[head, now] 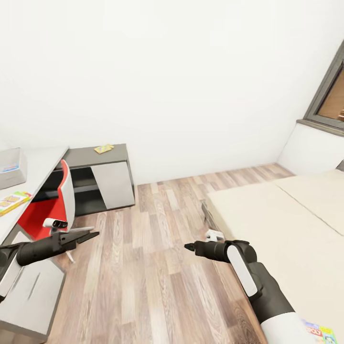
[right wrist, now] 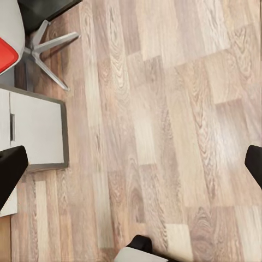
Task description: Put all the toys in the child's room - the three board games (two on the bed and one on the table), the two jigsaw puzzles on the table, and the tennis ball on the table - inside the toy box on the table in the child's room.
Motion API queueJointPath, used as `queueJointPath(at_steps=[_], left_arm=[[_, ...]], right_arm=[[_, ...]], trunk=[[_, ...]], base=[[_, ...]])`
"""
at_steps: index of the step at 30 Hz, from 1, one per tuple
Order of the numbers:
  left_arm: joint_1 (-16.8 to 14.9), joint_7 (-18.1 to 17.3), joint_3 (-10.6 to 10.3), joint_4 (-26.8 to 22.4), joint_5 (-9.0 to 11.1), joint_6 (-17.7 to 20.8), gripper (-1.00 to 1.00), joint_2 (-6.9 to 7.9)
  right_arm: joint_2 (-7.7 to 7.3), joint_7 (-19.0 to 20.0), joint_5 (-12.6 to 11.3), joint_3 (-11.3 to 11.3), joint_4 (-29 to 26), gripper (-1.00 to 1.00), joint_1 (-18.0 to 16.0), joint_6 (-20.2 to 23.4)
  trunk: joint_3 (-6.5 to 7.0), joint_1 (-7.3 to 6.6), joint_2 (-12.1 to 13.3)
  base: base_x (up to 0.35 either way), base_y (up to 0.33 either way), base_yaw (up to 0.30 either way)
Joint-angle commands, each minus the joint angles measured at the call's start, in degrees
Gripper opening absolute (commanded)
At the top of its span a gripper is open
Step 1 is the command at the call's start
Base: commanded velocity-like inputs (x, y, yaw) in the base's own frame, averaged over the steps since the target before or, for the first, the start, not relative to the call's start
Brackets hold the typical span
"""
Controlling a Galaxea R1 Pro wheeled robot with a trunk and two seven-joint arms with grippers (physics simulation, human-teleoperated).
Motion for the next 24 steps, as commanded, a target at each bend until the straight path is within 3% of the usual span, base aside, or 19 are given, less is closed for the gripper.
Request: queueJointPath(at_steps=[1,7,24], left_arm=[[-0.02,-0.2,-0.01,-0.01,0.04,0.61,1.0,0.03],[-0.02,-0.2,-0.01,-0.02,0.08,0.6,1.0,0.03],[-0.02,-0.12,-0.03,0.0,0.02,0.6,1.0,0.03]], right_arm=[[0.03,0.21,0.31,-0.03,-0.03,1.0,-0.07,0.26],[0.03,0.21,0.37,-0.05,-0.02,1.0,-0.07,0.26],[0.03,0.21,0.42,-0.06,0.1,1.0,-0.08,0.26]], trunk=[[-0.11,0.04,-0.12],[-0.11,0.04,-0.12],[-0.11,0.04,-0.12]], base=[[0.012,0.283,-0.281],[0.005,0.214,-0.281],[-0.058,0.07,-0.281]])
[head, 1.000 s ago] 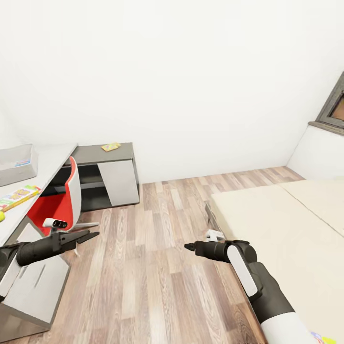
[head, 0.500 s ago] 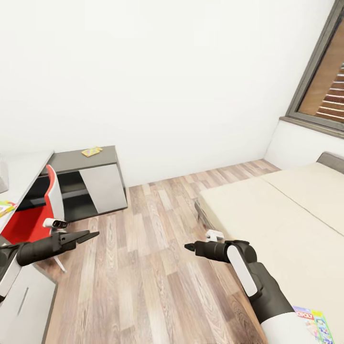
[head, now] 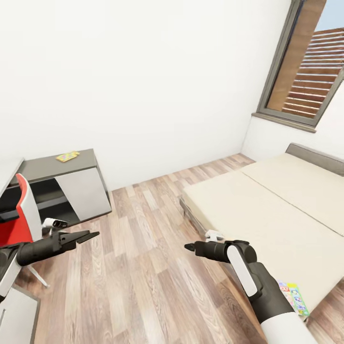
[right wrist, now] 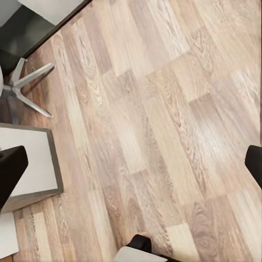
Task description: Put all the toys in the child's room - the three board games (two on the bed and one on the table), the two jigsaw puzzles on the table, and the tennis ball on the table - inside the toy box on the table in the child's room.
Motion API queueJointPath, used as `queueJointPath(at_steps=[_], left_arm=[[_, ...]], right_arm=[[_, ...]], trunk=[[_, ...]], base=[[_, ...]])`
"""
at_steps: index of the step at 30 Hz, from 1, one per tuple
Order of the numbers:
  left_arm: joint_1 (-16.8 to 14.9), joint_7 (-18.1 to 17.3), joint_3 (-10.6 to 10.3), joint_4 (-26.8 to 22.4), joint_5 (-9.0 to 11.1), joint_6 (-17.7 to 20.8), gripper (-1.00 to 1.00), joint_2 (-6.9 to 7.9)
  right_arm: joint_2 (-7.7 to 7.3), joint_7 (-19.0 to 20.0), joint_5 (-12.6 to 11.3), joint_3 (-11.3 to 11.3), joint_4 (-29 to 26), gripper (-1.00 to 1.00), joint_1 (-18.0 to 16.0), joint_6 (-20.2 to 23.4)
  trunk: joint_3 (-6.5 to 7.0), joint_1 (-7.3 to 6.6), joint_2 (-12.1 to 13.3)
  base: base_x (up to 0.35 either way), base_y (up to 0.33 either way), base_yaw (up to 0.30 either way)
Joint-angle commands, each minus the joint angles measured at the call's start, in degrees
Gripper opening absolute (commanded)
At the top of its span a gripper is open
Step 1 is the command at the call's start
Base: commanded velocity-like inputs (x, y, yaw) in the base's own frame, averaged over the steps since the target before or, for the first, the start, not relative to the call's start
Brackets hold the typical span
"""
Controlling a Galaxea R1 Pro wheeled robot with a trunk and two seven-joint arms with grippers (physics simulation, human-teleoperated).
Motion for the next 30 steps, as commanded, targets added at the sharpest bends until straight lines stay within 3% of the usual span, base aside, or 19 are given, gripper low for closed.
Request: queueJointPath(at_steps=[1,21,30], left_arm=[[-0.02,-0.19,-0.03,-0.02,0.05,0.61,1.0,0.03],[-0.02,-0.19,-0.02,-0.02,0.08,0.61,1.0,0.03],[-0.02,-0.19,-0.03,-0.02,0.04,0.61,1.0,0.03]], right_arm=[[0.02,0.21,0.25,-0.02,-0.02,1.0,-0.08,0.25],[0.05,0.19,0.27,-0.02,0.02,1.0,-0.05,0.25],[0.1,0.19,0.3,-0.01,0.03,1.0,-0.07,0.25]], trunk=[[-0.11,0.03,-0.12],[-0.11,0.03,-0.12],[-0.11,0.03,-0.12]], base=[[-0.054,0.054,-0.281],[-0.007,0.015,-0.281],[0.0,0.181,-0.281]])
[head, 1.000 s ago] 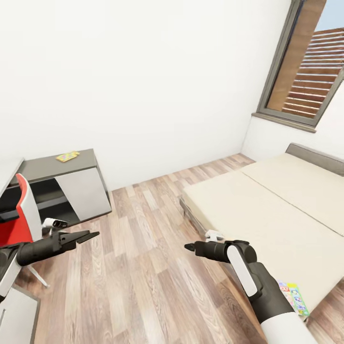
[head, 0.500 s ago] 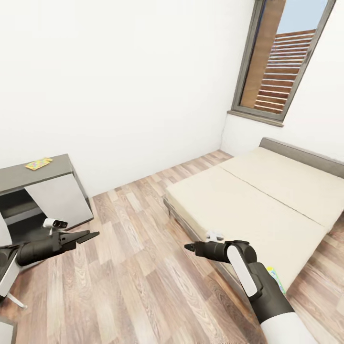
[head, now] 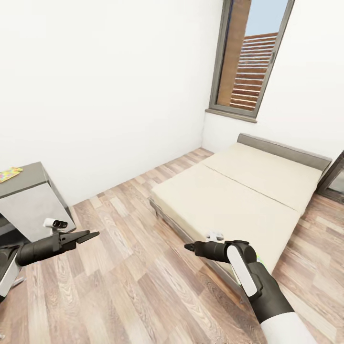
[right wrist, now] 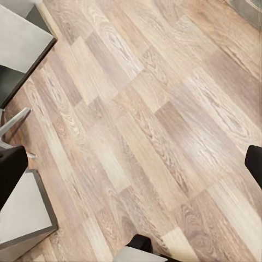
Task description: Put all the toys in the child's room - the three board games (two on the bed and one on the table), the two jigsaw puzzles on the table, and the tennis ball on the table - inside the toy box on the table in the child's room.
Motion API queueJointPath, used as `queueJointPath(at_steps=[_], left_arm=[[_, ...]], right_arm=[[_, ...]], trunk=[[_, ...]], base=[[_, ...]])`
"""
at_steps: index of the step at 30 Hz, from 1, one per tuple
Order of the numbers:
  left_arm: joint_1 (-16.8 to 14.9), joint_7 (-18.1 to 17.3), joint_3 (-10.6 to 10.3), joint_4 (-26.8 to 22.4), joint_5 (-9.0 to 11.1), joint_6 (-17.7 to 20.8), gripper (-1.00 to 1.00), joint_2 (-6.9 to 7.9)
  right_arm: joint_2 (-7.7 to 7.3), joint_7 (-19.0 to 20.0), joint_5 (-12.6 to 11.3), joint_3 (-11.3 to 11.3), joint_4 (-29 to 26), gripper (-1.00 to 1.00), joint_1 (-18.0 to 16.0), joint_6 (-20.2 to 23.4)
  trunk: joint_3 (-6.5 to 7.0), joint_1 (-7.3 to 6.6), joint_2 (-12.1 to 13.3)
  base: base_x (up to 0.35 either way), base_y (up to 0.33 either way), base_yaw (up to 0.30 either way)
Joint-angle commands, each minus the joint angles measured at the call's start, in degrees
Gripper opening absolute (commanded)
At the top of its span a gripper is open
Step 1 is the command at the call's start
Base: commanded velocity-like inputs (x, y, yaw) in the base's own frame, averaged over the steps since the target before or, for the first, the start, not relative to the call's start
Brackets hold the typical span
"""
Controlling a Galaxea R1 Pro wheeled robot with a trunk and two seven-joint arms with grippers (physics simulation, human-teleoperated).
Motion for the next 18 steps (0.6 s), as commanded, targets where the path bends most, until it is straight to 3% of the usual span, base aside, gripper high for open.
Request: queueJointPath(at_steps=[1,18], left_arm=[[-0.02,-0.19,0.0,0.0,0.03,0.61,1.0,0.03],[-0.02,-0.25,-0.03,0.0,0.09,0.61,1.0,0.03]], right_arm=[[0.03,0.19,0.27,-0.03,-0.03,1.0,-0.05,0.26],[0.04,0.14,0.28,0.0,-0.02,1.0,-0.03,0.26]], trunk=[[-0.11,0.03,-0.12],[-0.11,0.03,-0.12]], base=[[0.0,0.265,-0.281],[0.025,0.271,-0.281]])
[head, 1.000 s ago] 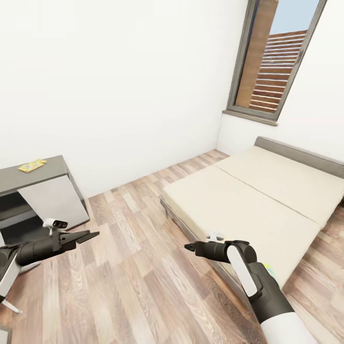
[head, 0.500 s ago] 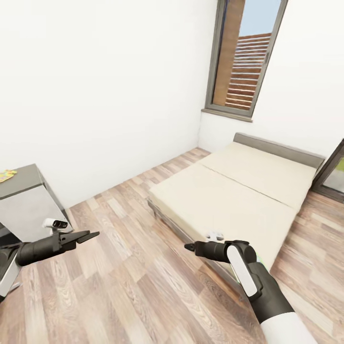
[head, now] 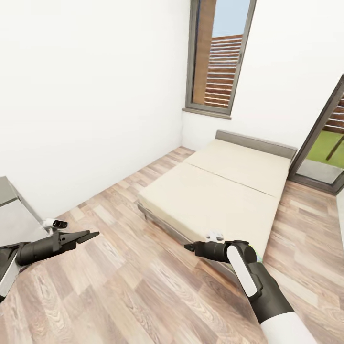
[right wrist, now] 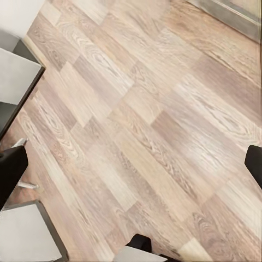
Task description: Put all the toys in the child's room - the three board games (two on the bed and one on the table), the two jigsaw puzzles on the table, and the tennis ball on the table - inside the toy box on the table in the child's room.
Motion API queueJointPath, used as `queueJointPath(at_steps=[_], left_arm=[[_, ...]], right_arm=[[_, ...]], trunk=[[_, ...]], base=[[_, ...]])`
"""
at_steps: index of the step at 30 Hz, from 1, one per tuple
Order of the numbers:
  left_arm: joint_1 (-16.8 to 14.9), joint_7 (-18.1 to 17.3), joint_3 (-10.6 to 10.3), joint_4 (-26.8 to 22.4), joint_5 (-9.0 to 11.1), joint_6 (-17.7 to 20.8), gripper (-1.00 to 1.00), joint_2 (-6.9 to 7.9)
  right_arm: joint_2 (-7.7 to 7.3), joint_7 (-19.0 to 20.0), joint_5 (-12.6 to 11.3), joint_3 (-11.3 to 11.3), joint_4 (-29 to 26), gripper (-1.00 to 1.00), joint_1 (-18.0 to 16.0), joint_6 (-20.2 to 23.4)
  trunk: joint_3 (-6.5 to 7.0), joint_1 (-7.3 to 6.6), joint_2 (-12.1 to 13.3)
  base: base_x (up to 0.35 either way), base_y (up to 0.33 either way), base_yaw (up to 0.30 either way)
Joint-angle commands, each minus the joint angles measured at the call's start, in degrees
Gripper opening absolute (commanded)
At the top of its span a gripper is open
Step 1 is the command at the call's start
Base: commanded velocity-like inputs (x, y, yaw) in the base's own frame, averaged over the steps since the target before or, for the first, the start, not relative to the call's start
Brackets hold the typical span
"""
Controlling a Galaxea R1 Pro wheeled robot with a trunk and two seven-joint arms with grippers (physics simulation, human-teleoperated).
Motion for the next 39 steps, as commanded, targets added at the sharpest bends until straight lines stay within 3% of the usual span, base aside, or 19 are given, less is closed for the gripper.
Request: queueJointPath(at_steps=[1,28,39], left_arm=[[-0.02,-0.2,-0.02,-0.01,0.02,0.61,1.0,0.03],[-0.02,-0.15,-0.03,-0.01,0.03,0.61,1.0,0.03],[-0.02,-0.14,-0.04,-0.01,-0.01,0.61,1.0,0.03]], right_arm=[[0.03,0.2,0.26,-0.02,-0.03,1.0,-0.08,0.26],[0.03,0.2,0.17,-0.01,-0.03,1.0,-0.08,0.26],[0.03,0.23,0.17,-0.04,-0.03,1.0,-0.06,0.26]], trunk=[[-0.11,0.04,-0.11],[-0.11,0.04,-0.11],[-0.11,0.04,-0.11]], base=[[0.088,0.186,-0.281],[0.094,0.035,-0.281],[0.09,0.212,-0.28]])
